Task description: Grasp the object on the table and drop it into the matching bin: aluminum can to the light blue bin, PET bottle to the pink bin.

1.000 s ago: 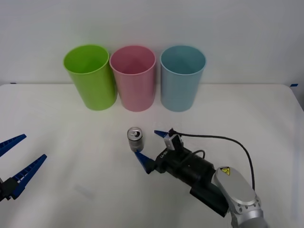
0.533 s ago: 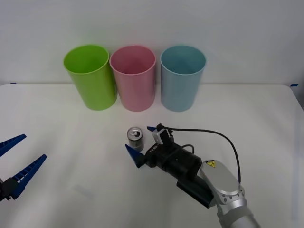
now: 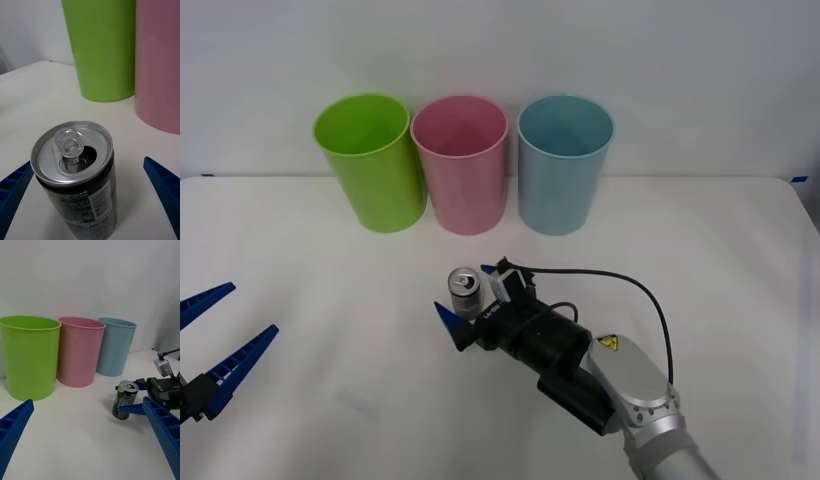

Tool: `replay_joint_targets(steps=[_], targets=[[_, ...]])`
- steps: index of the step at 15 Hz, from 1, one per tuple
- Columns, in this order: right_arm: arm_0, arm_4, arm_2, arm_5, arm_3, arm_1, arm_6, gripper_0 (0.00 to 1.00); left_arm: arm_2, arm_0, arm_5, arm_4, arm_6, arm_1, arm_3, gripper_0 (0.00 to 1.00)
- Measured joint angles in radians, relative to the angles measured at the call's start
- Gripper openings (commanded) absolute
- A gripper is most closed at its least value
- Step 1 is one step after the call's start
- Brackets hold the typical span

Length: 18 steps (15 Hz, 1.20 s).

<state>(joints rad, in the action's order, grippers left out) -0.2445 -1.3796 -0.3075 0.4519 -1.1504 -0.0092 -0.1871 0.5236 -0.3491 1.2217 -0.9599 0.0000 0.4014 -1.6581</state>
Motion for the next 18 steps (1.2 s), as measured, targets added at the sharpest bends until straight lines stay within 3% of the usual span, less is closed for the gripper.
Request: replay_joint_targets(steps=[1, 2, 3, 4, 5, 14, 18], targets=[[0.000, 0.000, -0.002, -0.003, 0.000, 0.000, 0.000, 1.00, 0.000, 0.000, 0.000, 0.000, 0.000, 0.000, 0.000, 1.00], [0.000, -0.001, -0.002, -0.005, 0.000, 0.000, -0.001, 0.55, 0.000, 0.000, 0.000, 0.000, 0.000, 0.000, 0.000, 1.00], [-0.001, -0.001, -0.003, -0.007, 0.000, 0.000, -0.003, 0.25, 0.000, 0.000, 0.000, 0.000, 0.000, 0.000, 0.000, 1.00], [0.000, -0.001, -0.004, -0.009, 0.000, 0.000, -0.006, 0.05, 0.000, 0.000, 0.000, 0.000, 0.000, 0.000, 0.000, 1.00], [0.000, -0.001, -0.004, -0.010, 0.000, 0.000, -0.010, 0.00, 0.000, 0.000, 0.000, 0.000, 0.000, 0.000, 0.000, 1.00], [0.015, 0.021, -0.011, -0.012, -0.037, -0.013, -0.023, 0.00, 0.000, 0.000, 0.000, 0.000, 0.000, 0.000, 0.000, 1.00], [0.131, 0.106, -0.060, -0.039, -0.253, -0.133, -0.007, 0.00, 0.000, 0.000, 0.000, 0.000, 0.000, 0.000, 0.000, 1.00]])
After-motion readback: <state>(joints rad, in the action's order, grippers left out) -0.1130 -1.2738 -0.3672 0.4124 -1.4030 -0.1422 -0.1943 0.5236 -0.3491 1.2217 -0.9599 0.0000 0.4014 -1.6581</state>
